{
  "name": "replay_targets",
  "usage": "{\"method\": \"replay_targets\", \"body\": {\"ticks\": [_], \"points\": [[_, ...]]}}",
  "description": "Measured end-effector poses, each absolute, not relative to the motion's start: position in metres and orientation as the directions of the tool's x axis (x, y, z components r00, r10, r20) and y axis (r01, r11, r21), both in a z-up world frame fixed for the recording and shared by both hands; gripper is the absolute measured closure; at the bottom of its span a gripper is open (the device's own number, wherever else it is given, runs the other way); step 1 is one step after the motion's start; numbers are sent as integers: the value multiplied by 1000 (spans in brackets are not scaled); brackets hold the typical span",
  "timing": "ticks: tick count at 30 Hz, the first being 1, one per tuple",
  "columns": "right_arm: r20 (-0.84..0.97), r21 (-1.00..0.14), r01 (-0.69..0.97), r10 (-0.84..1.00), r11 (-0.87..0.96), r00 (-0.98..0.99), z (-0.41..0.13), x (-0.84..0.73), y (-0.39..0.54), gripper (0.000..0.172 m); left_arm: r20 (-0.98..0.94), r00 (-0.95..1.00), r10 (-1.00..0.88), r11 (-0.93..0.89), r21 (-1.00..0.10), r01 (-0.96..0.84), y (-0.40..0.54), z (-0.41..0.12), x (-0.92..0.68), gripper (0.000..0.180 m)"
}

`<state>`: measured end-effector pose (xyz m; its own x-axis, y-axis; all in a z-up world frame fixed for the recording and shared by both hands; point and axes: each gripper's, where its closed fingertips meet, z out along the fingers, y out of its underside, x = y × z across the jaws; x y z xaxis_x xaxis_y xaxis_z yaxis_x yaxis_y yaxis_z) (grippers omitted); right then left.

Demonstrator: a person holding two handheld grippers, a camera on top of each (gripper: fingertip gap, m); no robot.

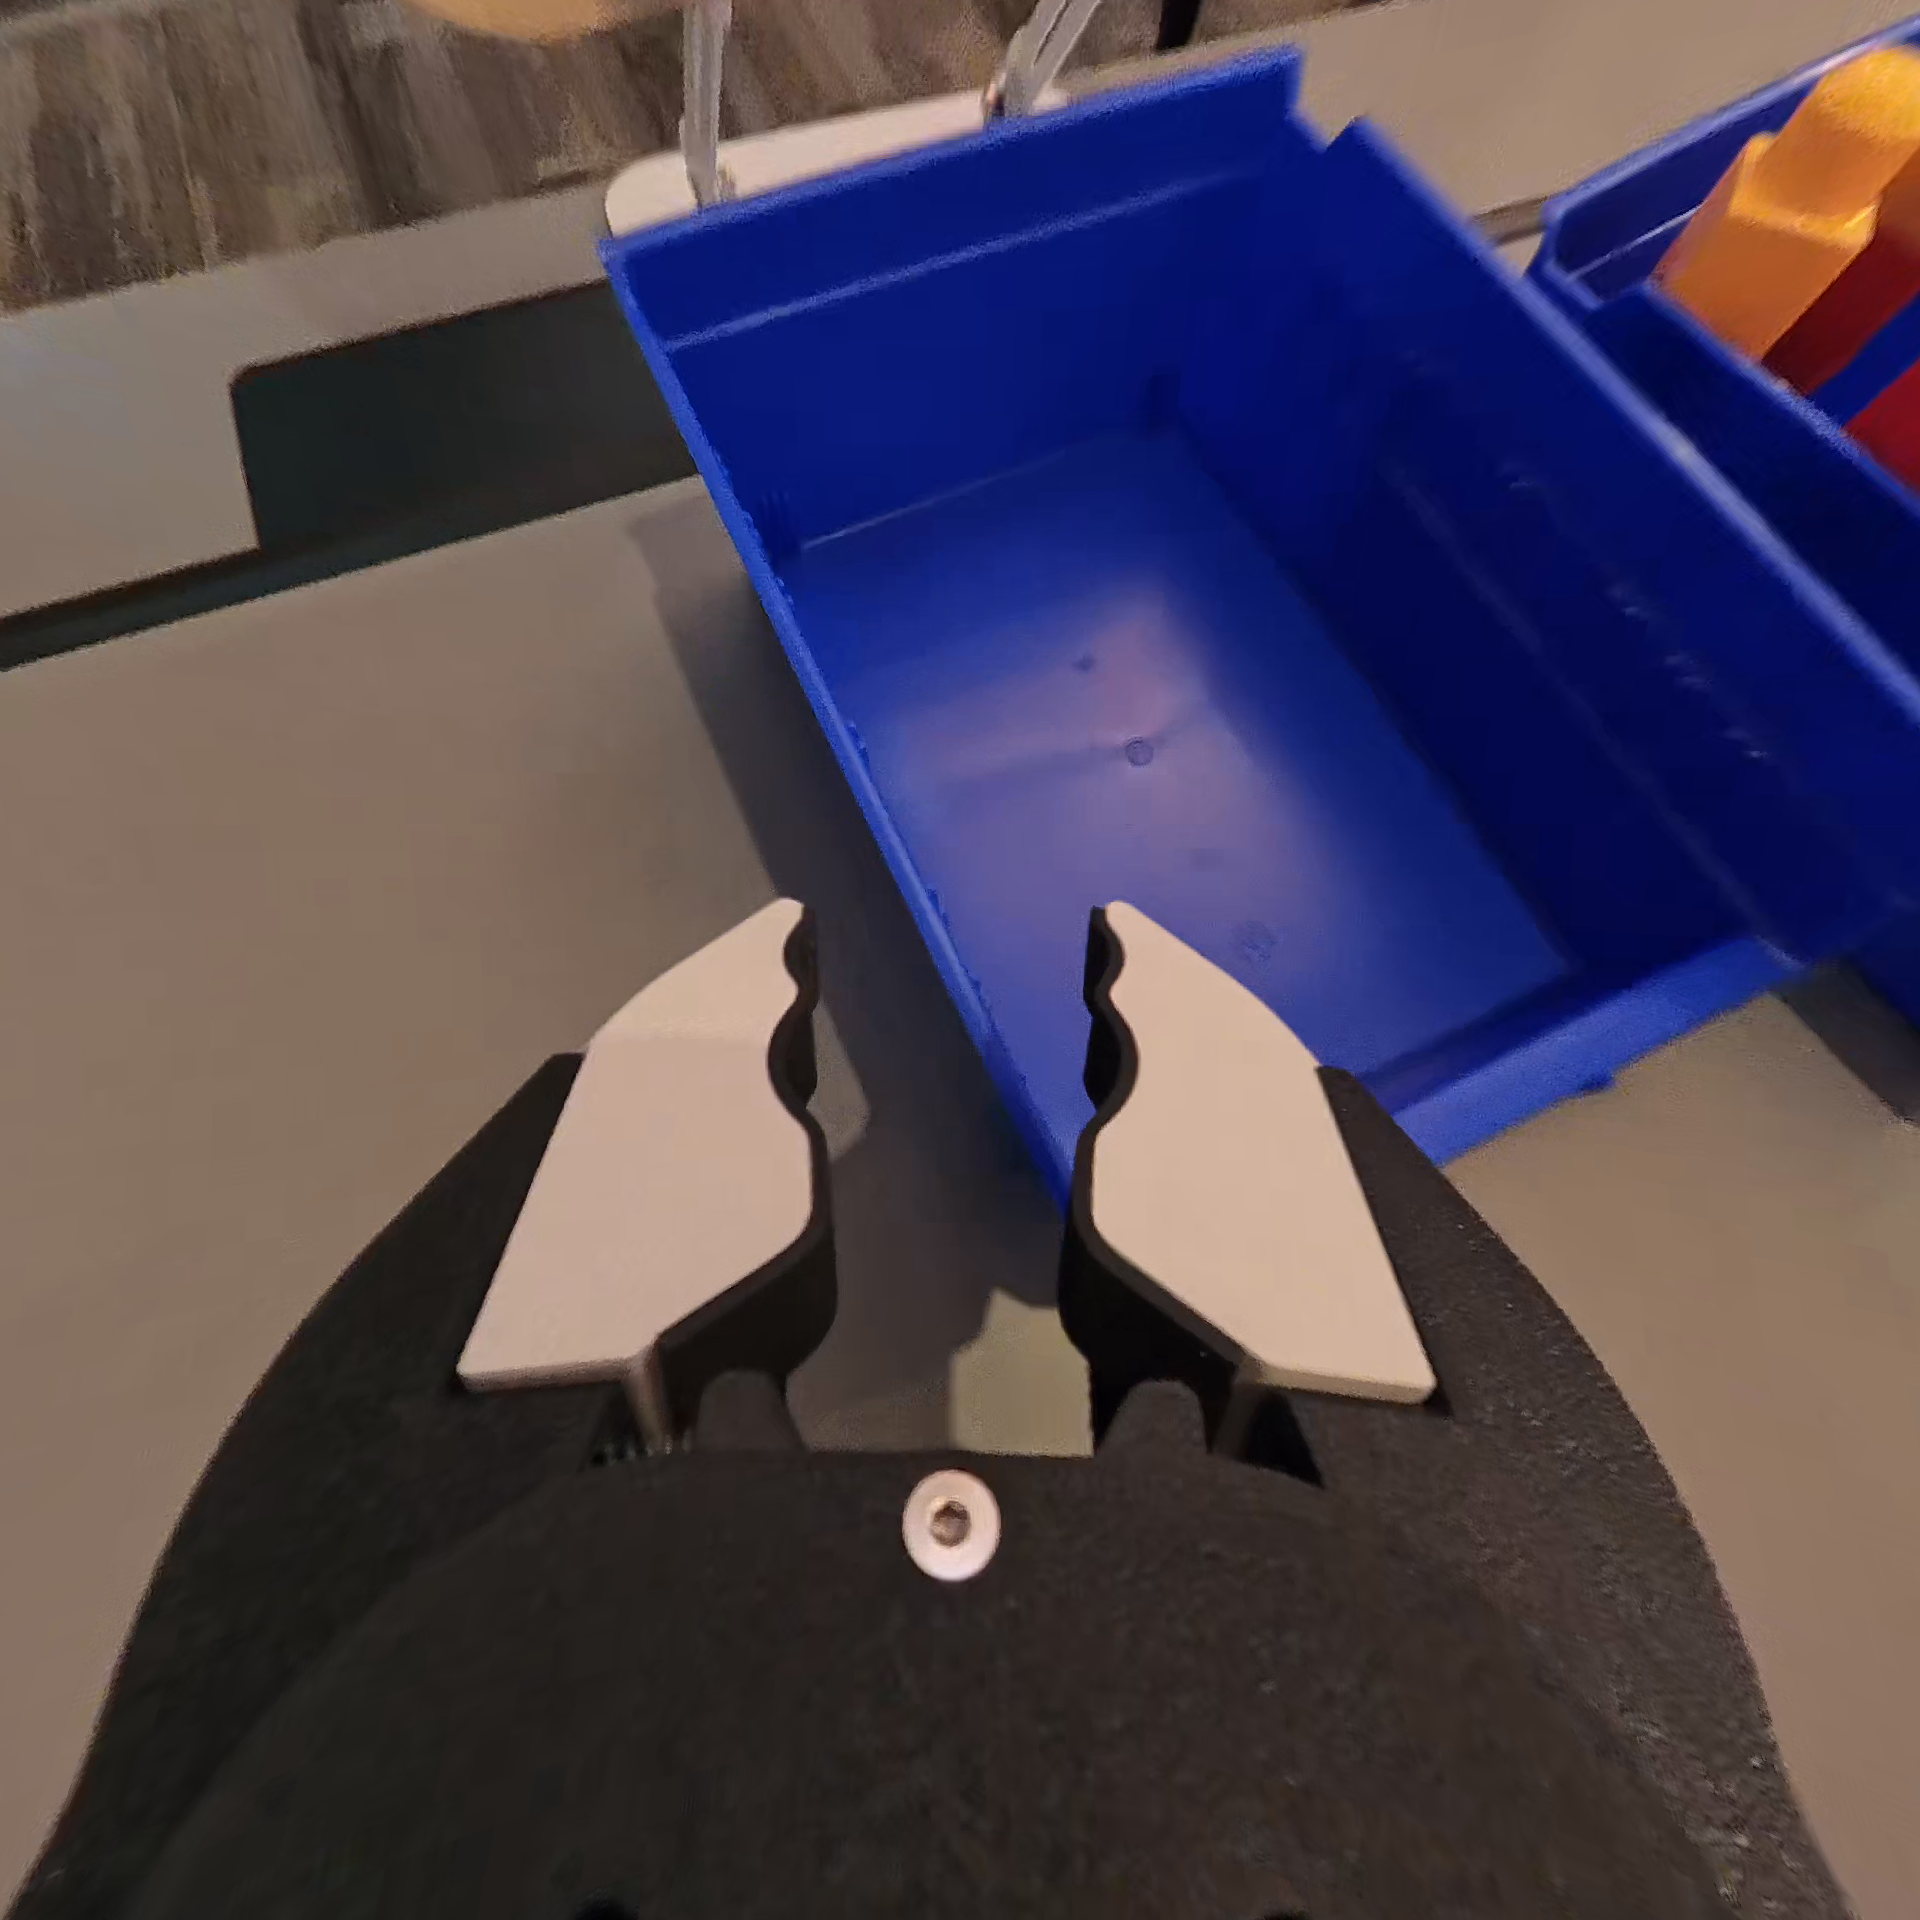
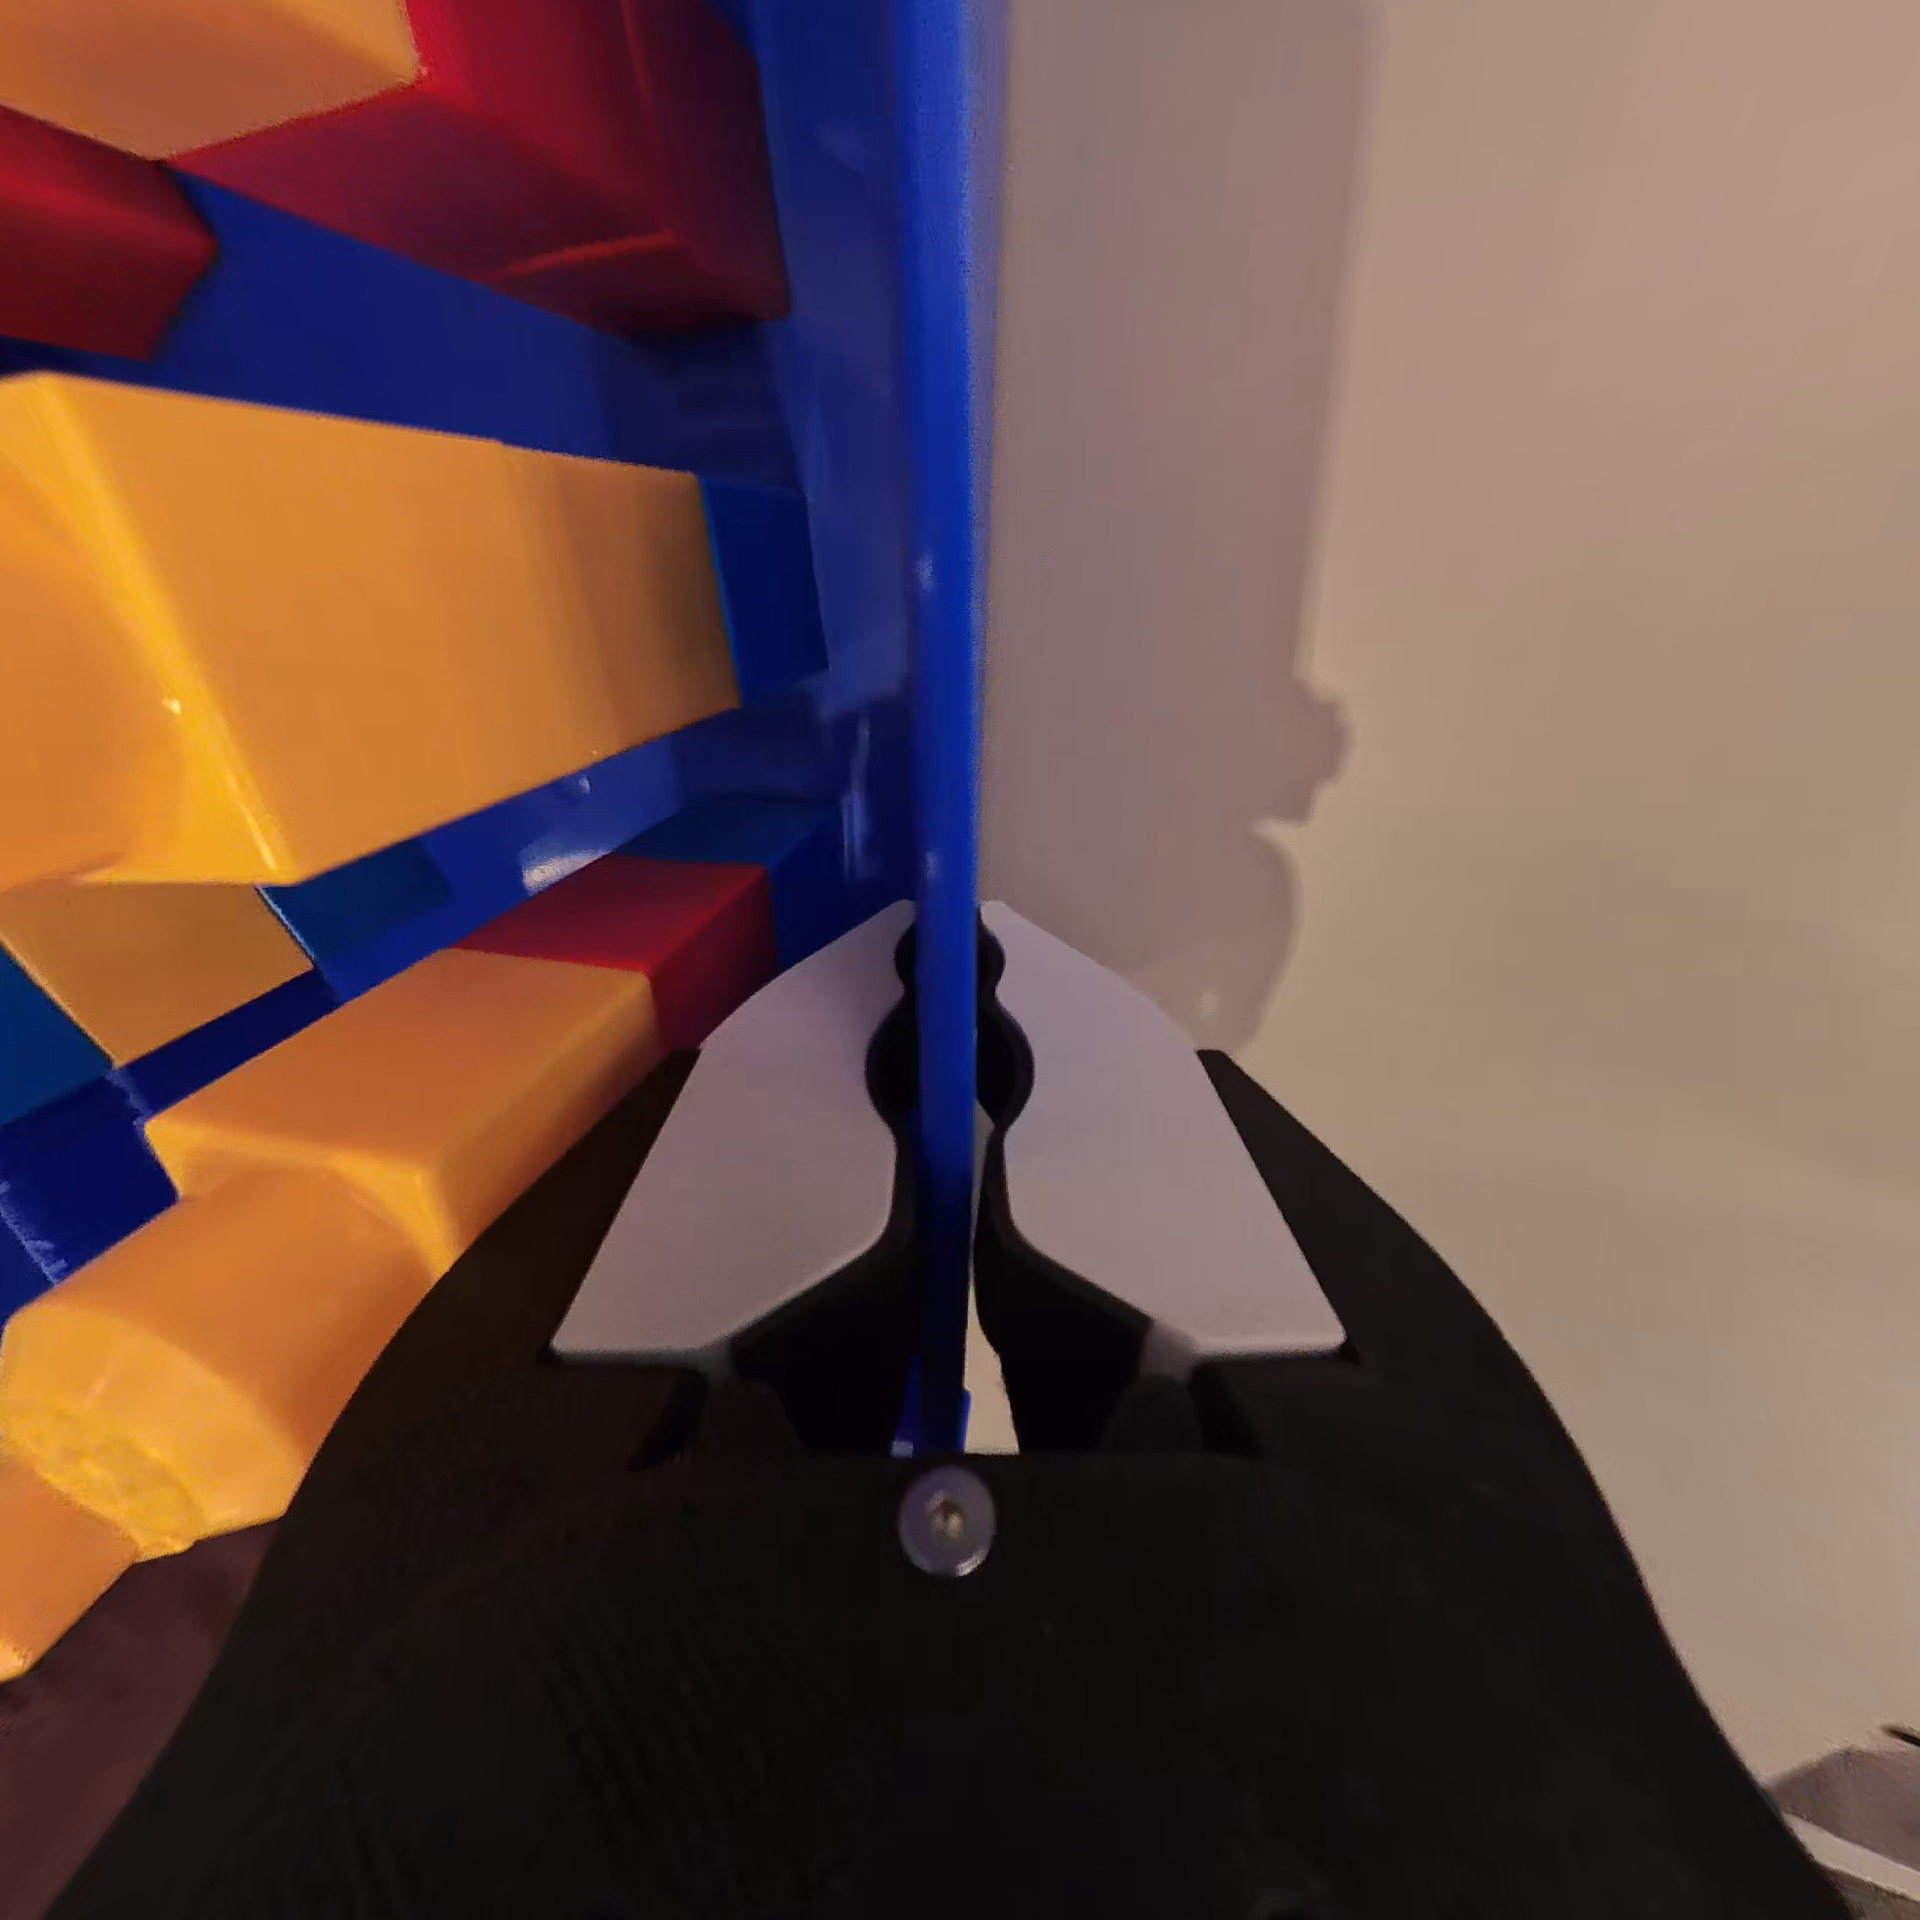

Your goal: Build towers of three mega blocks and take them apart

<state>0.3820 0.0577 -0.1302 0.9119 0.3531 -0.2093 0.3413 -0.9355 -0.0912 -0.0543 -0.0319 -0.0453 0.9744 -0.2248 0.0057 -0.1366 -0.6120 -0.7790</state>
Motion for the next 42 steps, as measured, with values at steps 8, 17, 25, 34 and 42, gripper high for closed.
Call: {"method": "replay_targets", "body": {"ticks": [8,17,25,34,42], "points": [[-183,-103,358,371,-928,910,-84,415,49,166,29,983,-184,-560,-825,-80,-122,-4,-127,130],[-182,-138,461,480,-877,858,37,321,57,166,150,987,58,-617,-772,153,-216,-44,-225,131],[-348,-205,646,672,-735,654,73,79,40,168,183,981,61,-604,-776,183,-238,-40,-249,130],[-310,-184,775,784,-604,538,21,-128,8,168,126,991,39,-576,-808,125,-258,-5,-276,130],[-321,-106,752,738,-651,594,-66,-192,-12,167,220,975,30,-600,-776,194,-254,-26,-294,130]]}}
